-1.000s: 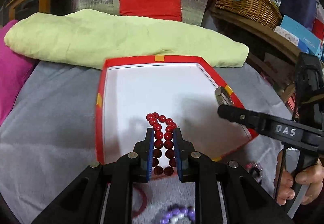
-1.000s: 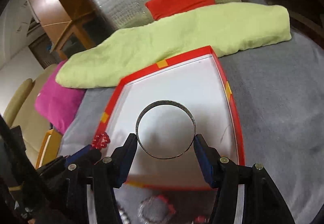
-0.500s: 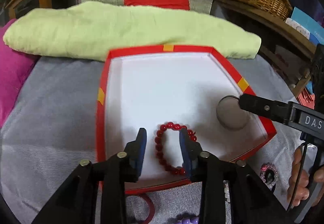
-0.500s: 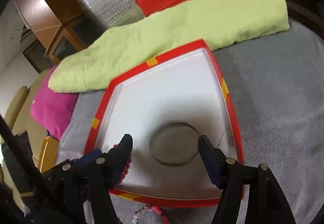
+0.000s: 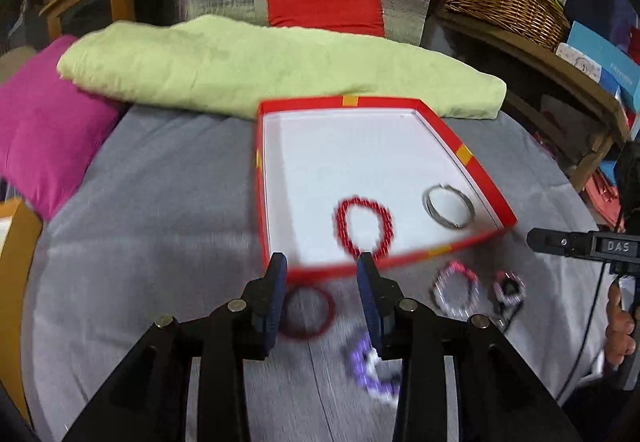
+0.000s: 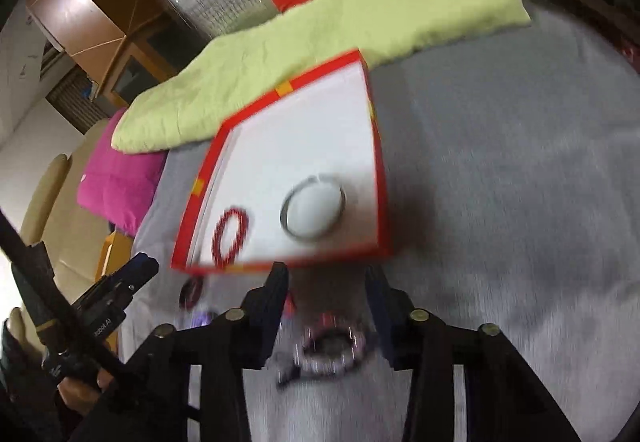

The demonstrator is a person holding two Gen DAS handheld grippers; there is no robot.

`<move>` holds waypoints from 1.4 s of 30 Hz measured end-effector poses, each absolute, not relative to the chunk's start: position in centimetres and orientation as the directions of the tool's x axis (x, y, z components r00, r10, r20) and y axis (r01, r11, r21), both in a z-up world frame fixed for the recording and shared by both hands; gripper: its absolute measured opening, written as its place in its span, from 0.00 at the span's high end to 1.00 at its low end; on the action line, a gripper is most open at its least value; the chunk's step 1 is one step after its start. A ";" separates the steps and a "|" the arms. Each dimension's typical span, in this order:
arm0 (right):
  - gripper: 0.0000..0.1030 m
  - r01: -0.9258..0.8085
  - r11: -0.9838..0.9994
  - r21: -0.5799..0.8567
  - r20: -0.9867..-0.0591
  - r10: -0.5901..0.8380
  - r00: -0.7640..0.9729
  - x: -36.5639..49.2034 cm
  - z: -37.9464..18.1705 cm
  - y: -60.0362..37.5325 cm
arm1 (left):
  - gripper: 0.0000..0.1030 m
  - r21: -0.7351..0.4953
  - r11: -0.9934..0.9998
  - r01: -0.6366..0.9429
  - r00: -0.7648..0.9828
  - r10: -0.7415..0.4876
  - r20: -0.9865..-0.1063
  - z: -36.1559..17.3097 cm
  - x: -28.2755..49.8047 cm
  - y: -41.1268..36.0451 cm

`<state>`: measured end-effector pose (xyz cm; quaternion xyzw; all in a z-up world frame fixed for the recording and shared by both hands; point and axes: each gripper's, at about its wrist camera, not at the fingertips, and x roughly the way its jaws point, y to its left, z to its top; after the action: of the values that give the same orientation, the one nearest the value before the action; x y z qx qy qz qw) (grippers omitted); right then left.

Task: Organize jewelry
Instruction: 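Grasp the purple bead bracelet with the left tool while the right tool grasps the pink-white bracelet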

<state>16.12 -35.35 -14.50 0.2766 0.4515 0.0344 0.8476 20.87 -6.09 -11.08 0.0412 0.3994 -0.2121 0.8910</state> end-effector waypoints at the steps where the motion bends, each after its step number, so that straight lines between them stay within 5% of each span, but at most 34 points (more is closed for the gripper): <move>1: 0.62 0.196 0.839 0.508 -0.748 0.317 0.583 15.7 -14.7 -35.4 | 0.64 -0.110 0.907 0.406 0.583 -0.350 -0.733 -11.2 20.4 -5.8; 18: 0.74 0.300 0.818 0.491 -0.813 0.307 0.495 15.4 -17.4 -35.0 | 0.64 -0.230 0.871 0.434 0.437 -0.427 -0.792 -15.3 17.5 -5.3; 30: 0.91 0.260 0.851 0.456 -0.824 0.294 0.484 16.0 -17.4 -34.3 | 0.91 -0.245 0.841 0.482 0.387 -0.455 -0.802 -16.4 19.0 -7.0; 42: 0.91 0.200 0.841 0.502 -0.750 0.309 0.585 15.0 -14.8 -34.8 | 0.91 -0.255 0.831 0.494 0.441 -0.493 -0.750 -14.5 18.7 -5.8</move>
<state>14.98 -34.81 -14.82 0.2797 0.4546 0.0322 0.8450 18.70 -5.80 -14.47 0.0007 0.4413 -0.2907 0.8490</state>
